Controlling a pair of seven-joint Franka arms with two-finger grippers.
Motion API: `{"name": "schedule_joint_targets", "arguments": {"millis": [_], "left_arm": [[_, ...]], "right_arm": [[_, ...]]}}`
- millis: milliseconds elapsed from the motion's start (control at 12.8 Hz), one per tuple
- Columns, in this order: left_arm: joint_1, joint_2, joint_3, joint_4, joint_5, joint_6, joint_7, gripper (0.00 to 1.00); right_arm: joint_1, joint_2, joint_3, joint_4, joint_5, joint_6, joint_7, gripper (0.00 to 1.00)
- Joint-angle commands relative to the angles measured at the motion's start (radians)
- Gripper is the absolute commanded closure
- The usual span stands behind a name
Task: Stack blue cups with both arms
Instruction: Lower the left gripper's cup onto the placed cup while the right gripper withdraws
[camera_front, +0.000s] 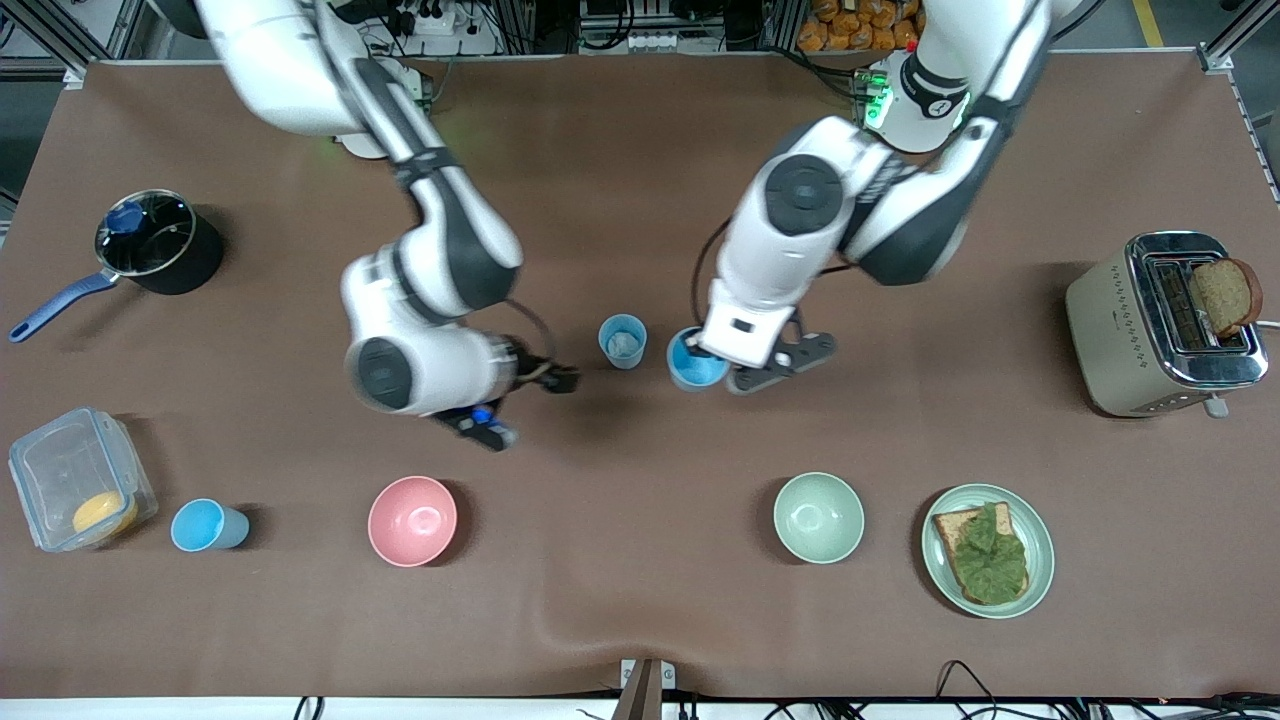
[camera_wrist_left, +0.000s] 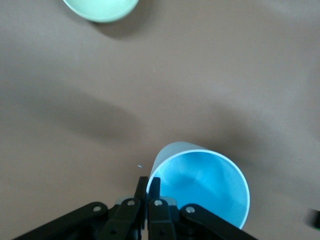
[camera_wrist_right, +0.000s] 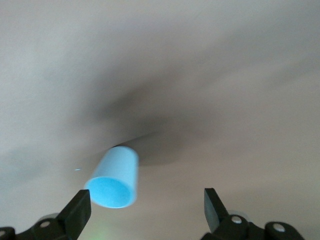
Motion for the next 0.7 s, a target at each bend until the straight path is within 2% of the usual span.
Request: {"name": "schedule_joint_targets", "arguments": {"millis": [0,156,468,624], "left_arm": [[-0.078,0.058,0.009,0.025,0.066,0.052,-0.14,1.0],[-0.107,0.08,0.009,0.02,0.073,0.069,-0.214,1.0],[-0.138,0.086,0.006,-0.009,0.073,0.084,-0.256,1.0],[-0.149,0.091,0.006,-0.035,0.073,0.095,-0.261,1.0]], "right_arm": [[-0.095,-0.049,0.008,-0.021,-0.12,-0.064,-0.085,0.0],[-0.131,-0.082,0.008,-0.047,-0.258,-0.079,-0.134,0.0],[-0.263,-0.128,0.005,-0.084,-0.281,-0.078,-0.388,0.0],[-0.316,-0.198,0.005,-0.153,-0.361,-0.037,-0.488,0.0]]}}
